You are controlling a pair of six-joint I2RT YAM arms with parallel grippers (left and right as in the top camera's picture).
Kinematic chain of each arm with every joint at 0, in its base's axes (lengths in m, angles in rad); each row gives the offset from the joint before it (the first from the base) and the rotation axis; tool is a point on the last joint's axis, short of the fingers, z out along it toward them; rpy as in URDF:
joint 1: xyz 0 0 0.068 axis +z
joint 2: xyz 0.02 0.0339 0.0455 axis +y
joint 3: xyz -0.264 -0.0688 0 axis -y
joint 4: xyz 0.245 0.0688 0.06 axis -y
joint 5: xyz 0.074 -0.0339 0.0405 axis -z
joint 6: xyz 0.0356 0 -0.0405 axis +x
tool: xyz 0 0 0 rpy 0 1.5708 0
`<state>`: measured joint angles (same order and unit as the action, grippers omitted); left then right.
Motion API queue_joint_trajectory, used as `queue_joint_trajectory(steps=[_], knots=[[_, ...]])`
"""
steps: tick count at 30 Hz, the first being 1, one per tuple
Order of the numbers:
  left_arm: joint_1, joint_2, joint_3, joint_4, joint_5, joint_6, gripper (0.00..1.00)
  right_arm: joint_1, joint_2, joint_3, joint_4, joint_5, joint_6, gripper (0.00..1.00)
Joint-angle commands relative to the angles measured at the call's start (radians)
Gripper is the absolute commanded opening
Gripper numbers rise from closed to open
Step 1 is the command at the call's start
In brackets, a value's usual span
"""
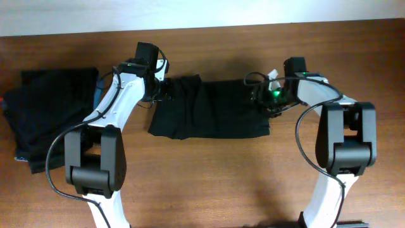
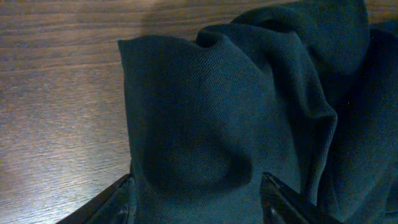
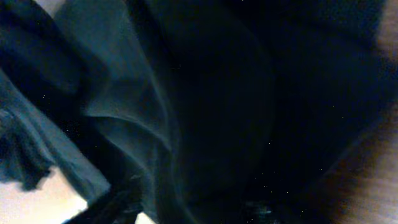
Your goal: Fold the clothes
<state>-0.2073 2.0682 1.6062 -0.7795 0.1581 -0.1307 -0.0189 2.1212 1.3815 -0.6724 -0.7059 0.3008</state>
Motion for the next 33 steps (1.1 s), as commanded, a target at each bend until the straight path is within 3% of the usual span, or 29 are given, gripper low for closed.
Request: queue_joint_trajectory(steps=[1, 2, 3, 9, 14, 21, 27, 29, 33], knots=[[0.001, -0.015, -0.005, -0.013, -0.01, 0.014, 0.63, 0.018, 0.019, -0.029, 0.0, 0.109, 0.072, 0.4], [0.001, -0.015, -0.005, -0.016, -0.01, 0.017, 0.63, 0.018, 0.019, -0.029, 0.0, 0.127, 0.083, 0.17], [0.001, -0.015, -0.005, -0.018, -0.01, 0.017, 0.63, 0.014, 0.019, -0.029, 0.0, 0.145, 0.083, 0.04], [0.001, -0.015, -0.005, -0.019, -0.01, 0.017, 0.63, -0.034, 0.019, -0.027, 0.0, 0.201, 0.082, 0.04], [0.001, -0.015, -0.005, -0.052, -0.01, 0.017, 0.63, -0.177, 0.017, -0.018, -0.028, 0.203, 0.035, 0.04], [0.001, -0.015, -0.005, -0.057, -0.01, 0.017, 0.63, -0.33, 0.016, 0.142, -0.248, 0.203, -0.138, 0.04], [0.001, -0.015, -0.005, -0.06, -0.01, 0.017, 0.63, -0.19, -0.004, 0.534, -0.555, 0.208, -0.169, 0.04], [0.001, -0.015, -0.005, -0.064, -0.01, 0.017, 0.63, -0.126, -0.004, 0.587, -0.582, 0.223, -0.127, 0.04], [0.001, -0.015, -0.005, -0.071, -0.01, 0.017, 0.63, 0.14, 0.014, 0.607, -0.541, 0.343, -0.005, 0.04]])
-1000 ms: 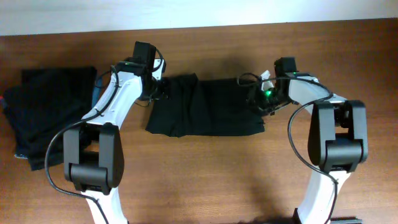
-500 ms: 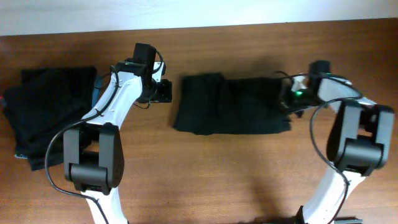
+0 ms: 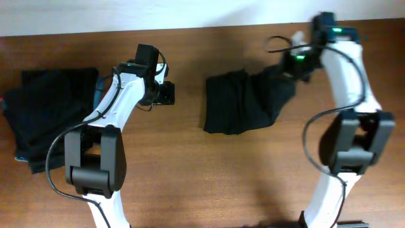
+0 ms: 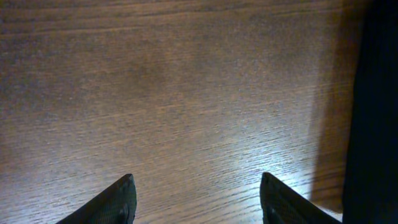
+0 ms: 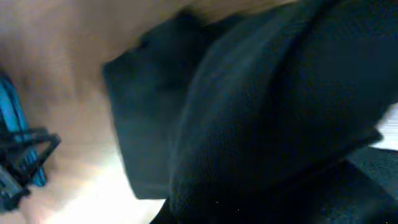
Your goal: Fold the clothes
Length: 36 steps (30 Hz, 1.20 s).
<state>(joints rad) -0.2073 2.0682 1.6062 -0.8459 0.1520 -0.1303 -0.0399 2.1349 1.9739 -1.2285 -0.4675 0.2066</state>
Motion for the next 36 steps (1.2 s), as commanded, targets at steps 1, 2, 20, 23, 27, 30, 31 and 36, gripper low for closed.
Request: queue_joint_trajectory(steps=[1, 2, 20, 23, 27, 30, 31, 36], knots=[[0.001, -0.015, -0.005, -0.004, -0.003, 0.016, 0.63, 0.204, 0.011, 0.014, 0.026, 0.135, 0.098, 0.05], [0.001, -0.015, -0.005, -0.004, -0.003, 0.016, 0.63, 0.3, 0.037, 0.014, 0.043, 0.177, 0.112, 0.05], [0.001, -0.015, -0.005, -0.004, -0.003, 0.028, 0.63, 0.428, 0.149, 0.083, 0.005, 0.439, 0.074, 0.42], [0.001, -0.015, -0.005, -0.003, -0.003, 0.028, 0.63, 0.384, 0.149, 0.247, -0.108, 0.431, 0.024, 0.42], [0.001, -0.015, -0.005, 0.0, -0.003, 0.028, 0.63, 0.372, 0.149, 0.46, -0.219, 0.42, -0.02, 0.42], [0.001, -0.015, -0.005, 0.0, -0.003, 0.032, 0.63, 0.363, 0.149, 0.555, -0.277, 0.46, -0.024, 0.43], [0.001, -0.015, -0.005, -0.001, -0.003, 0.035, 0.63, 0.355, 0.149, 0.555, -0.287, 0.488, -0.007, 0.43], [0.001, -0.015, -0.005, 0.0, -0.003, 0.035, 0.63, 0.264, 0.15, 0.5, -0.33, 0.531, 0.027, 0.42]])
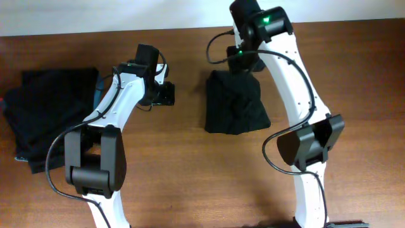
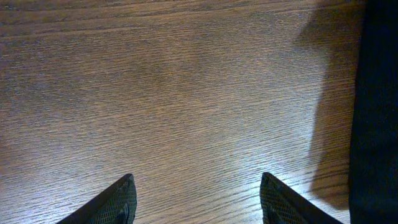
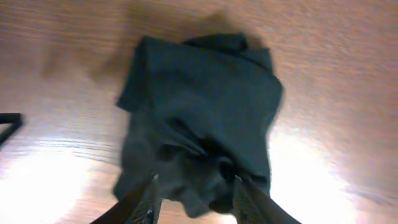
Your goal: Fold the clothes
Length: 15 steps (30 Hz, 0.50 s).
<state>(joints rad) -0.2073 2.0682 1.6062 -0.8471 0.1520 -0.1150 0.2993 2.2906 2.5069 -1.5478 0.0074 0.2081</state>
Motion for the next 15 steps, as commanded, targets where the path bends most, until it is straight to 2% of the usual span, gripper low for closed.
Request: queue_joint_trajectory(steps=[1, 5, 10, 15], knots=[[0.001, -0.015, -0.005, 0.001, -0.003, 0.02, 0.63, -0.093, -0.006, -0.051, -0.011, 0.056, 0.038, 0.42], [0.001, -0.015, -0.005, 0.0, -0.003, 0.02, 0.63, -0.172, -0.006, -0.228, 0.0, 0.038, 0.035, 0.41], [0.001, -0.015, -0.005, 0.0, -0.003, 0.02, 0.63, -0.168, -0.006, -0.44, 0.111, 0.008, 0.032, 0.39], [0.001, -0.015, -0.005, 0.0, -0.003, 0.02, 0.63, -0.131, -0.006, -0.519, 0.174, -0.077, 0.006, 0.39]])
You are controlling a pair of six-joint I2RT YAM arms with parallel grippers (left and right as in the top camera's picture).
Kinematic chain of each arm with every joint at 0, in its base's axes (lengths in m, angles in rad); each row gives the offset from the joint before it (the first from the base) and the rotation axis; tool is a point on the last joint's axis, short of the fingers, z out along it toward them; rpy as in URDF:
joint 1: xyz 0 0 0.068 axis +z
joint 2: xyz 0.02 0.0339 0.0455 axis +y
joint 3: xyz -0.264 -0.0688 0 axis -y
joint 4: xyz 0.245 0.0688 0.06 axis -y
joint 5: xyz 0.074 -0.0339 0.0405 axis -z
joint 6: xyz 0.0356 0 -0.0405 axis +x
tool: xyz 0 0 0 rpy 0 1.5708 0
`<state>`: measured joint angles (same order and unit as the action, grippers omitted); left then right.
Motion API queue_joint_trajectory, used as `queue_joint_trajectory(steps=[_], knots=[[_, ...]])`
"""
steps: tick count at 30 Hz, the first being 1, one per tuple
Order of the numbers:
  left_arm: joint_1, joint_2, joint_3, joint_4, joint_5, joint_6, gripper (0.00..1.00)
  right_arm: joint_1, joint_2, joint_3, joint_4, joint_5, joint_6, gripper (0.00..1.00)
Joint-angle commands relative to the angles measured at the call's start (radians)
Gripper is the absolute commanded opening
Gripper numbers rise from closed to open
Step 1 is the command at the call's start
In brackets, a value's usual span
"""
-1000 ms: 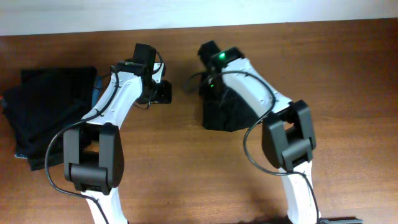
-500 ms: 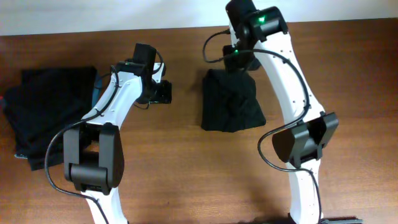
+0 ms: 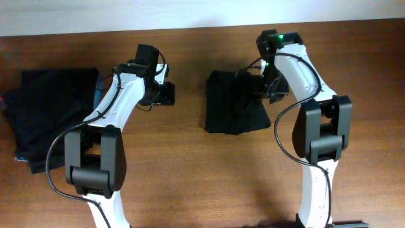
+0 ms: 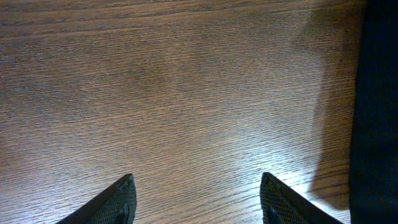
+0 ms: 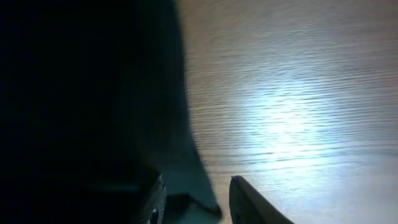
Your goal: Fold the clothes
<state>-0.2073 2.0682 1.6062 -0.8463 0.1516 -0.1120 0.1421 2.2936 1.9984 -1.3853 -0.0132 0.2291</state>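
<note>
A black garment (image 3: 233,106) lies folded into a compact, slightly rumpled square on the wooden table. My right gripper (image 3: 269,88) is low at its right edge. In the right wrist view the dark cloth (image 5: 81,93) fills the left half, and a corner of it lies between the spread fingers of the right gripper (image 5: 196,199), which is open. My left gripper (image 3: 166,94) is open over bare wood left of the garment. Its wrist view shows the left gripper (image 4: 198,199) holding nothing and the garment's edge (image 4: 379,93) at far right.
A pile of black clothes (image 3: 50,114) sits at the table's left end, with something blue peeking out beside it. The table's far edge (image 3: 202,28) meets a white wall. Bare wood lies in front of the garment.
My right gripper was open above the garment's far left corner; now it is down at the garment's right edge with a cloth corner between its fingers. Garment and left arm are unchanged.
Both grippers were at the ends of the garment, spread wide. Then the left gripper was open over bare wood and the right held one end raised at far right. Later the garment lay folded small with the right gripper open above it, now at its right edge.
</note>
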Motion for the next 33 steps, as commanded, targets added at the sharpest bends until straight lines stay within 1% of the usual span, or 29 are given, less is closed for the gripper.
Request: queue_joint_trajectory(steps=[1, 3, 7, 12, 13, 18, 22, 26, 27, 31, 33], knots=[[0.001, -0.015, -0.005, 0.0, -0.003, 0.017, 0.63, 0.039, -0.01, -0.01, 0.014, -0.064, -0.016, 0.38], [0.001, -0.015, -0.005, 0.0, -0.003, 0.017, 0.63, 0.055, -0.01, -0.008, 0.014, -0.072, -0.025, 0.38], [0.001, -0.015, -0.005, 0.0, -0.003, 0.017, 0.63, 0.094, -0.01, -0.008, 0.013, -0.159, -0.092, 0.37], [0.001, -0.015, -0.005, 0.0, -0.003, 0.017, 0.63, 0.175, -0.01, -0.009, 0.013, -0.4, -0.254, 0.38], [0.001, -0.015, -0.005, 0.0, -0.003, 0.018, 0.63, 0.187, -0.01, -0.009, 0.014, -0.407, -0.255, 0.39], [0.001, -0.015, -0.005, 0.0, -0.003, 0.024, 0.63, 0.232, -0.01, -0.009, 0.019, -0.394, -0.256, 0.4], [0.001, -0.015, -0.005, 0.0, -0.003, 0.024, 0.63, 0.21, -0.01, 0.008, 0.019, -0.395, -0.248, 0.38], [0.001, -0.015, -0.005, 0.0, -0.003, 0.024, 0.63, 0.162, -0.025, 0.122, -0.029, -0.394, -0.24, 0.39], [0.001, -0.015, -0.005, 0.0, -0.003, 0.024, 0.63, 0.15, -0.037, 0.146, -0.028, -0.39, -0.239, 0.41], [0.001, -0.015, -0.005, 0.0, -0.003, 0.024, 0.63, 0.145, -0.045, 0.162, -0.035, -0.282, -0.191, 0.44], [0.001, -0.015, -0.005, 0.0, -0.003, 0.024, 0.63, 0.152, -0.043, 0.148, -0.035, -0.262, -0.192, 0.44]])
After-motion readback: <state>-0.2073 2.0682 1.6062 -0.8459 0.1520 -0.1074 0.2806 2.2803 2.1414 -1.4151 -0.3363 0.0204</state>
